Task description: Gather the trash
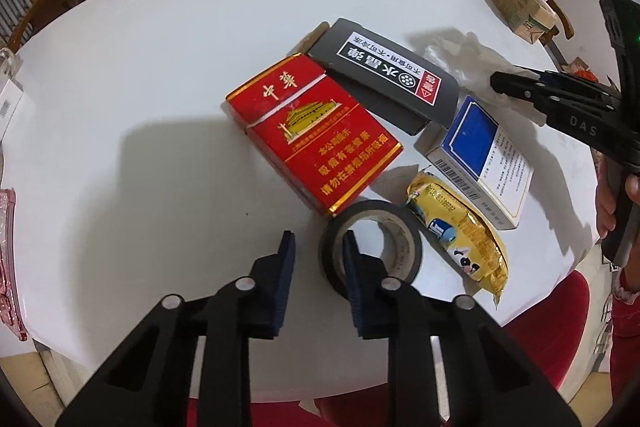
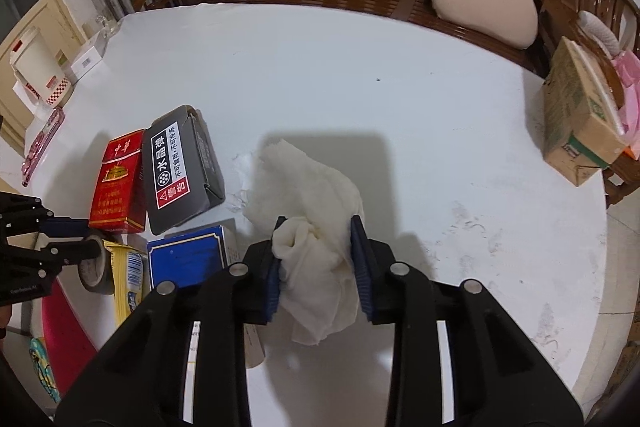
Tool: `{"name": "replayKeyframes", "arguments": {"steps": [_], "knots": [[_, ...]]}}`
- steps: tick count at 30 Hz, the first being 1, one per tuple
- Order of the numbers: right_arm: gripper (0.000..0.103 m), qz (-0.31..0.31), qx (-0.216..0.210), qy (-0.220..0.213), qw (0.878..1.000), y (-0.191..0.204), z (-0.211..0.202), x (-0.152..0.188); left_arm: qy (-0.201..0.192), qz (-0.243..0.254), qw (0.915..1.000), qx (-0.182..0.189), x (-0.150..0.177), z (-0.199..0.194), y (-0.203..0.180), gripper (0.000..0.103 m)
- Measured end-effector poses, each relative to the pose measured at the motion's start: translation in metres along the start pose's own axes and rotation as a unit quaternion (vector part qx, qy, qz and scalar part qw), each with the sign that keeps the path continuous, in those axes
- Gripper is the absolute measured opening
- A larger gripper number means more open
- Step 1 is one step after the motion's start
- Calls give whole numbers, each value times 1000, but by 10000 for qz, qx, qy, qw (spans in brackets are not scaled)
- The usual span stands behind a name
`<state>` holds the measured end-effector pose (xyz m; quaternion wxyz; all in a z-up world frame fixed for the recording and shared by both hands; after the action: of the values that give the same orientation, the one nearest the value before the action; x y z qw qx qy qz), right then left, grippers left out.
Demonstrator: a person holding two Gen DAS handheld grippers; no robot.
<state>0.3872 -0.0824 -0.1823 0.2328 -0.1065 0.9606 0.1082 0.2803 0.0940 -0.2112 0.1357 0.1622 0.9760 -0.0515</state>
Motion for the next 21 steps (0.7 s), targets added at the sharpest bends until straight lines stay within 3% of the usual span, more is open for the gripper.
{"name": "replayKeyframes", "arguments": {"steps": [5,11,14,17,21], "knots": [[30,25,108,-60,9999,-1,-8,1,126,-125,9994,293,2,1,-2,15],[31,30,133,-95,9999,-3,-15,4,312,103,9994,47,-1,4,-8,13],[31,49,156,-88,9998,-3,-15,4,489,-36,9987,108,-3,5,-6,12],[31,49,117,-91,9999,0,-18,3,787,-466,9949,426,-7,8,1,14],[31,44,51,-181,9998,3,-26,3,1017,-288,9936,397,-11,11,0,14]]}}
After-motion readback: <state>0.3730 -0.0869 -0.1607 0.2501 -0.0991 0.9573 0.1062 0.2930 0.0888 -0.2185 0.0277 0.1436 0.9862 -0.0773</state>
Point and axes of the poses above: each gripper's, at about its wrist camera, not at the fingertips, and z roughly the way its jaws point, y to its left, x to its underside, the point moved 9 cm from there along z, roughly the way its jaws point, and after that the axes turned 10 degrees about z, right-handed, at the moved point
